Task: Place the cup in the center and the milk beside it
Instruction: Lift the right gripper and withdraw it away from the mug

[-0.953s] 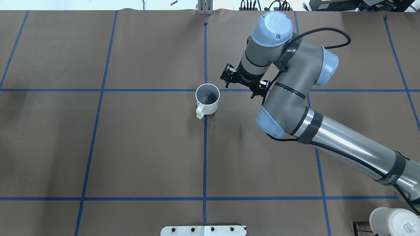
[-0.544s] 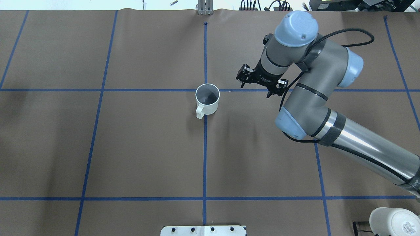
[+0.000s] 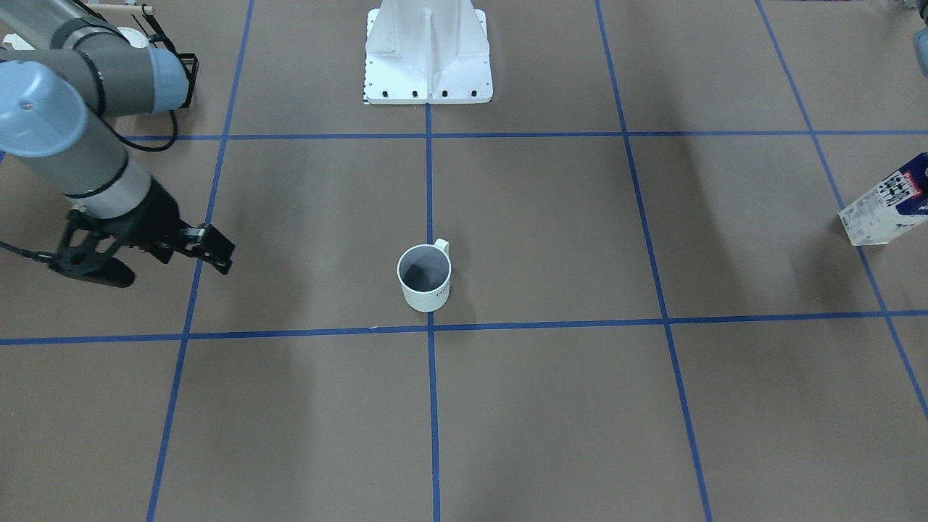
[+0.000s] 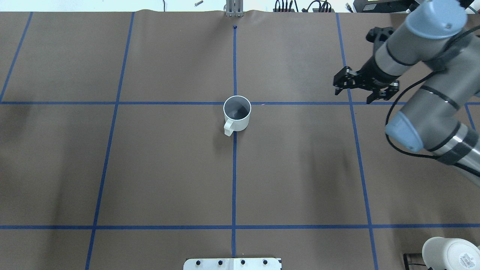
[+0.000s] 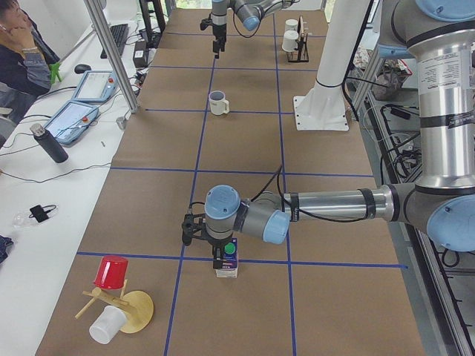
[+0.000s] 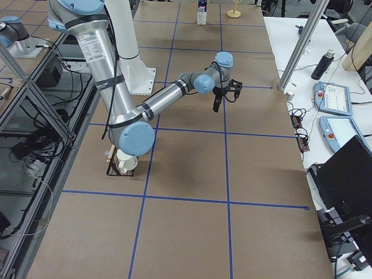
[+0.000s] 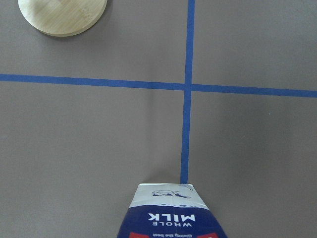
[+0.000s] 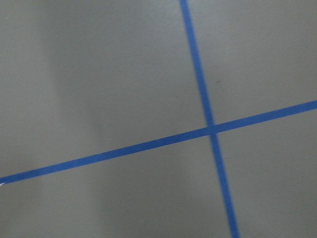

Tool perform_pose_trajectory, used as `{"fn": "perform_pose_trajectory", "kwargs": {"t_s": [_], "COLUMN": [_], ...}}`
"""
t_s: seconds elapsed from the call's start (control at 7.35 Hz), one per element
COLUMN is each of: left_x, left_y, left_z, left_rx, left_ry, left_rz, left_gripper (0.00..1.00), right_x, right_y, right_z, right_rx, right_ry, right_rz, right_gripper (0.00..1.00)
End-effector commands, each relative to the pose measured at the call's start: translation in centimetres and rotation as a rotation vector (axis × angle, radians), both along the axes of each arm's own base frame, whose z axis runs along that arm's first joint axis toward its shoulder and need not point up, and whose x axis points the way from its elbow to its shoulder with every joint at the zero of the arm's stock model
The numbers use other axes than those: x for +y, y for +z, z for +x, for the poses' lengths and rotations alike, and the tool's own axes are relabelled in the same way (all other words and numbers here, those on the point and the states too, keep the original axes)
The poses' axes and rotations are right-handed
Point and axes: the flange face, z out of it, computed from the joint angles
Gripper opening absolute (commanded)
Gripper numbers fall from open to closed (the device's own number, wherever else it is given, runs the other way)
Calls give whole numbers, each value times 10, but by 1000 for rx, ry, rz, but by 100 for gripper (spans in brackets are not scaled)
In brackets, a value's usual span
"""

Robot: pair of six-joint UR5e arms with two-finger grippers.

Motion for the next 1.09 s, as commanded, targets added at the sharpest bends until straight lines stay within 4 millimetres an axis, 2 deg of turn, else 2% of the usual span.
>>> {"fn": "perform_pose_trajectory", "kwargs": {"t_s": [0.0,0.14,0.27,0.41,0.54,0.82,0.95], "left_x": [2,8,14,13,4,-48,-68], "left_y": [2,5,9,4,-19,-127,-161], "left_z": [1,0,-1,0,0,10,35], "left_rx": [-1,1,1,4,12,70,89], "left_ry": [7,4,-1,-1,-3,-77,-67], "left_rz": [4,11,6,12,47,20,37], "left_gripper": [95,83,51,20,14,14,14], "right_x": [11,8,6,6,5,2,1], "right_y": [49,46,41,40,40,40,41], "right_z": [71,70,69,68,69,78,85], "right_rx": [45,61,62,61,61,61,61], "right_ry": [-39,-42,-42,-42,-40,-23,-12], "right_rz": [30,6,4,6,6,5,6], "right_gripper": [100,100,100,100,100,100,100]}}
